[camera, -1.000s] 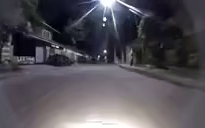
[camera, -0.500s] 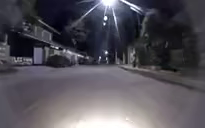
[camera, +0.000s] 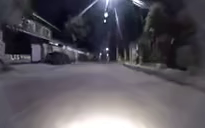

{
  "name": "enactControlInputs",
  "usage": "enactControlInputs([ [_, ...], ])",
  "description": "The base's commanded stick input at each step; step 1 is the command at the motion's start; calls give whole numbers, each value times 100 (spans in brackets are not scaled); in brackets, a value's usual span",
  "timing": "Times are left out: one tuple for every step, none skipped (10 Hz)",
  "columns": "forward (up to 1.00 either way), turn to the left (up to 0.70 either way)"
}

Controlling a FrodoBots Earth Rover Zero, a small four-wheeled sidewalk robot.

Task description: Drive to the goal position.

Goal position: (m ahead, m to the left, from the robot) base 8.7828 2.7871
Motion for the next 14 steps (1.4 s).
enactControlInputs([
  [94, 5],
  [94, 5],
  [93, 5],
  [90, 2],
  [88, -21],
  [87, -35],
  [86, -34],
  [84, -34],
  [84, -25],
  [84, 1],
  [84, 4],
  [84, 4],
  [84, 4],
  [84, 4],
])
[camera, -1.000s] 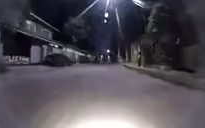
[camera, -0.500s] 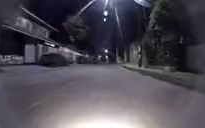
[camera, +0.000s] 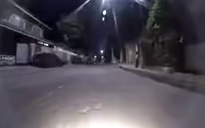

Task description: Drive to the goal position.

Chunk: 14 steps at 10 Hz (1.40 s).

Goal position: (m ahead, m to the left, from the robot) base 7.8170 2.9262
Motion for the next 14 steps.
enactControlInputs([
  [84, 4],
  [84, 4],
  [84, 4],
  [84, 4],
  [84, 4],
  [84, 4],
  [84, 4],
  [84, 4],
  [84, 4],
  [84, 4],
  [84, 4],
  [84, 4],
  [84, 4],
  [84, 4],
])
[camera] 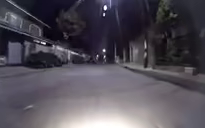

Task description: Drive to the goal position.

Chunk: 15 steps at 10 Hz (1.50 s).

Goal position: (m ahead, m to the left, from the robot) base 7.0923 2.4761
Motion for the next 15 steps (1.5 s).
enactControlInputs([
  [84, 4],
  [84, 4],
  [84, 4],
  [84, 4],
  [84, 4],
  [84, 4],
  [84, 4],
  [84, 4],
  [84, 4],
  [84, 4],
  [84, 4],
  [84, 4],
  [84, 4],
  [84, 4],
  [84, 4],
])
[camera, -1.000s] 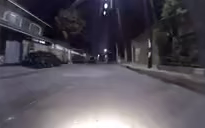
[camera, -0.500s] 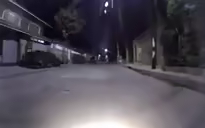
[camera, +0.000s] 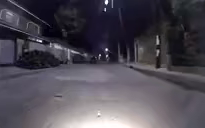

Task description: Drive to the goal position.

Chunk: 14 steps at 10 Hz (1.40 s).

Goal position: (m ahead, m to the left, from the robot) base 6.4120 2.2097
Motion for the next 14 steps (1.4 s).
enactControlInputs([
  [84, 4],
  [84, 4],
  [84, 4],
  [84, 2],
  [84, -20],
  [84, -32],
  [84, -18],
  [84, 4],
  [84, 4],
  [84, 4],
  [84, 4],
  [84, 4],
  [84, 4],
  [84, 4],
])
